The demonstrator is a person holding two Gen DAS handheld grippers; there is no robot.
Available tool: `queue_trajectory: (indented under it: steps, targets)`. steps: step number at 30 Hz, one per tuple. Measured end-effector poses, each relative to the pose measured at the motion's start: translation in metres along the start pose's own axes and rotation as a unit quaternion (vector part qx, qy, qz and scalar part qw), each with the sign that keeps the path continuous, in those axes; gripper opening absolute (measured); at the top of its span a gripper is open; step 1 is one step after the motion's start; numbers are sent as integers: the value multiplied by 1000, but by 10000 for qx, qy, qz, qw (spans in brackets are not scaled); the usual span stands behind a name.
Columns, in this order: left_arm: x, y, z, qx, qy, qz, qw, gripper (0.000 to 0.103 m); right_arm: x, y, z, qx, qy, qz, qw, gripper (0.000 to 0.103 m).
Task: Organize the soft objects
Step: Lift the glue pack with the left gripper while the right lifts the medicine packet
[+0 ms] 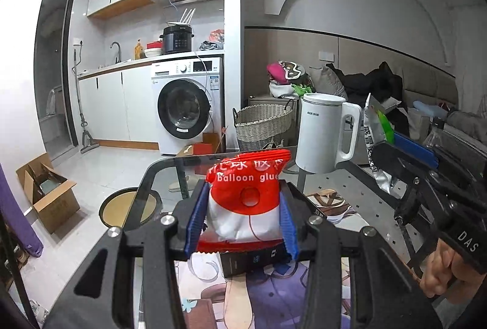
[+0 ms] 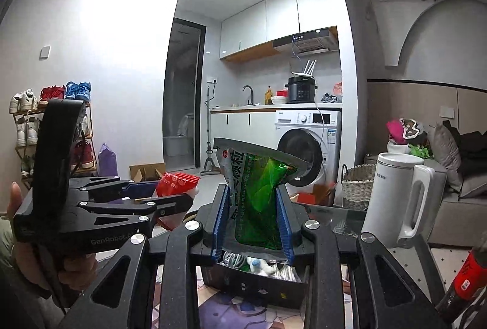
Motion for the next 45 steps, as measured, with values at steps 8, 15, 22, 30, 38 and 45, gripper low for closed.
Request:
queue_trajectory:
  steps: [8, 15, 22, 30, 38, 45]
  targets:
    - [2, 0, 0, 2, -32, -38, 10000, 43, 2, 0, 1, 13, -31, 10, 10000, 29]
    - [4, -3, -5, 39, 20, -21, 10000, 43, 1, -2, 0, 25, -22, -3, 10000, 29]
    - [2, -18, -19, 138, 198, -176, 9996, 43, 3, -12, -3, 74, -72, 70, 9999, 29]
    - [0, -49, -43, 229, 372, -346, 9984, 43, 20, -41, -15, 124, -280, 185, 9994, 29]
    - [-16, -91, -59, 140, 869, -437, 9952, 43, 27, -82, -19, -17, -444, 123, 9989, 29]
    - [-16, -99, -55, 30, 993, -499, 9938, 43, 30, -104, -15, -158, -545, 106, 9983, 29]
Point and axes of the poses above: each gripper's, at about its wrist camera, not at the fingertips, and y roughly against the way its jaws point, x to its right, z to its underside, the point moved 5 cm from there along -y, roughly the way its jaws point, and after that the axes turned 1 degree about -y, right-handed, at the moved point
